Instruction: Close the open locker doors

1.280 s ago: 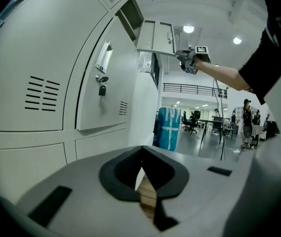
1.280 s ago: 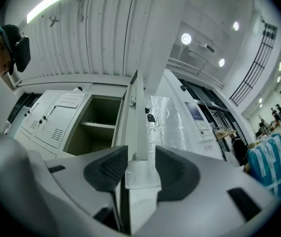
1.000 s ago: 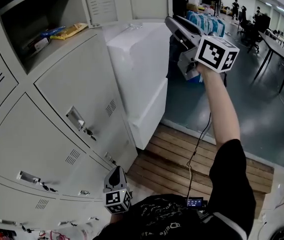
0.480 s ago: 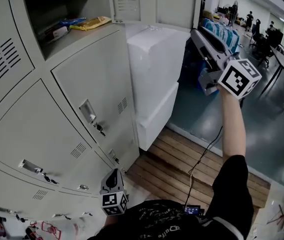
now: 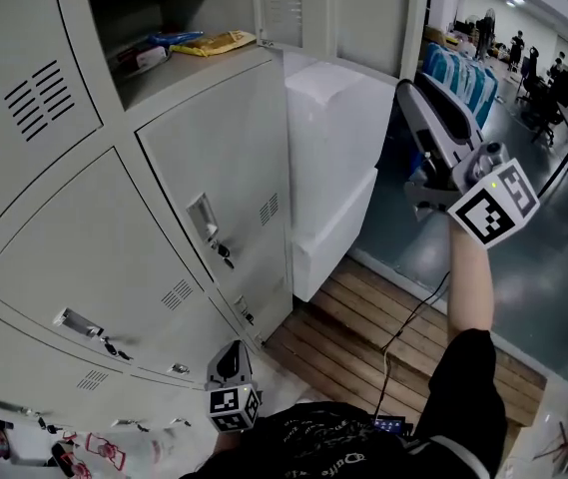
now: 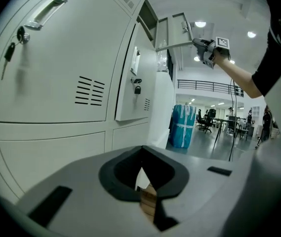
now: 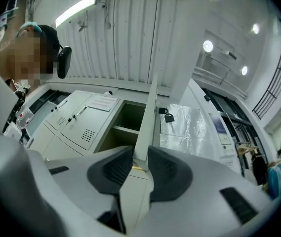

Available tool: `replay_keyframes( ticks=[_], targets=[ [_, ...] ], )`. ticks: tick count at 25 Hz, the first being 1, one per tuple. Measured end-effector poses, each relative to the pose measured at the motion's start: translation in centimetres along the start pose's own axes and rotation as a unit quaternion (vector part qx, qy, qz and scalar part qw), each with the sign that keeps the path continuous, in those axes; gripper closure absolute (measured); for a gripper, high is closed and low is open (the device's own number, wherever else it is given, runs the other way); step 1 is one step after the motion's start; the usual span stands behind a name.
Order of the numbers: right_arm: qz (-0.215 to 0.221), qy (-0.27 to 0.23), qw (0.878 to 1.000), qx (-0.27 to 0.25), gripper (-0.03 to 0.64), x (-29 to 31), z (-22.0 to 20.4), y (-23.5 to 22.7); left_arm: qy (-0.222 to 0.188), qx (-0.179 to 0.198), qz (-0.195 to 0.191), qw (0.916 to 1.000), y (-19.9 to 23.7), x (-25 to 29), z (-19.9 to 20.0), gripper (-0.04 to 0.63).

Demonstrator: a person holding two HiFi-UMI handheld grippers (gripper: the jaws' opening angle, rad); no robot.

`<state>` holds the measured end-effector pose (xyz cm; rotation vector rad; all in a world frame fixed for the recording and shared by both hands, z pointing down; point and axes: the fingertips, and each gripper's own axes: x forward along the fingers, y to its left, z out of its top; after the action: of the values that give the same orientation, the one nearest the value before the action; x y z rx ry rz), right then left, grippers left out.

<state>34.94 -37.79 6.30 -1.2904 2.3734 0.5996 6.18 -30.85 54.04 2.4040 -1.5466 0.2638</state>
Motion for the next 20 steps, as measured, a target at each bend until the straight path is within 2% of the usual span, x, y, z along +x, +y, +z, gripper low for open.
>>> replay_keyframes(
  ticks=[4,11,15,20],
  targets=[
    [0.041,-0.014,0.999,0.019,0.517,0.8,0.2,3.0,0.004,-0.003,0.010,0.9999,0.8,-0.5,-0.4,0.588],
    [0.092,-0.053,0.994,-0.005,0.505,2.7,0.1,8.2,-0.010,-0.008,0.015,0.9998,1.9,-1.4,0.1,0.588],
    [0.132,-0.054,0.990,-0.019,0.523,4.2,-0.3,11.2,-0.016,-0.022,0.020,0.9994,2.6,-1.9,0.0,0.588],
    [0.152,-0.059,0.987,-0.012,0.534,6.6,-1.0,14.1,-0.029,-0.037,0.034,0.9983,3.9,-2.6,0.2,0.588]
  ],
)
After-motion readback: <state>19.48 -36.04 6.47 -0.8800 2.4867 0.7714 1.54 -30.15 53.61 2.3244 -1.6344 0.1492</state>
